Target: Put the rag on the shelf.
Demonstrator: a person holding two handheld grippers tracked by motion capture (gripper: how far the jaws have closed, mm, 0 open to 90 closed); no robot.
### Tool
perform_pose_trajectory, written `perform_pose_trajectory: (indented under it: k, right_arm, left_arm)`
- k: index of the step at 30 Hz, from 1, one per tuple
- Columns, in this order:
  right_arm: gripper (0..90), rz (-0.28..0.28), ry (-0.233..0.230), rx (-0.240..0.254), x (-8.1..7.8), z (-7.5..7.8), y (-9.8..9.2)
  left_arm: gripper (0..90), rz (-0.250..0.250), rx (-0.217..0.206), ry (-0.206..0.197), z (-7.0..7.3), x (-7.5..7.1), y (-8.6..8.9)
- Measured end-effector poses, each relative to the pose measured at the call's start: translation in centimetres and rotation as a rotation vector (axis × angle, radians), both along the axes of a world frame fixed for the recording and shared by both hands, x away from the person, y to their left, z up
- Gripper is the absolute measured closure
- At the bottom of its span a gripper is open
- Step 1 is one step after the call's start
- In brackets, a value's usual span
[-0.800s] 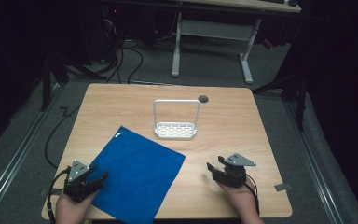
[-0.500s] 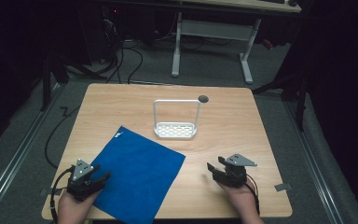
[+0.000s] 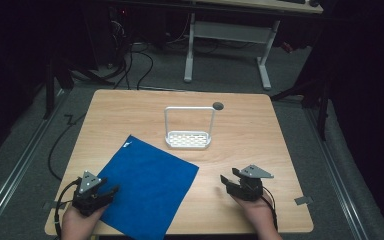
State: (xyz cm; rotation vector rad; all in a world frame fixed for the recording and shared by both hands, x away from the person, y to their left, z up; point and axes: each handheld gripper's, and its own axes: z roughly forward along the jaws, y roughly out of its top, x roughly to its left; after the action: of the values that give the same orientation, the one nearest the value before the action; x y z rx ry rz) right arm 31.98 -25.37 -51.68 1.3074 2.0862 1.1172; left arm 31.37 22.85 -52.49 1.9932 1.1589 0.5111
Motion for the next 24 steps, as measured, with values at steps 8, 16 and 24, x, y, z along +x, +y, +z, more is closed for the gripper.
perform_pose_trajectory:
  k: [8,16,24]
  right_arm:
    - [43.3,0.018,-0.006,0.005,-0.1,0.2,0.6]
    - [44.3,0.065,-0.007,0.003,-0.2,0.2,2.1]
    - [47.9,0.151,0.008,-0.015,-0.7,-0.1,4.9]
  left_arm:
    - [46.2,-0.027,0.042,0.033,-0.5,-0.1,-0.7]
    - [47.2,-0.063,0.061,0.043,-0.6,-0.9,-1.6]
    - [47.8,-0.128,0.076,0.049,-0.5,-1.8,-3.5]
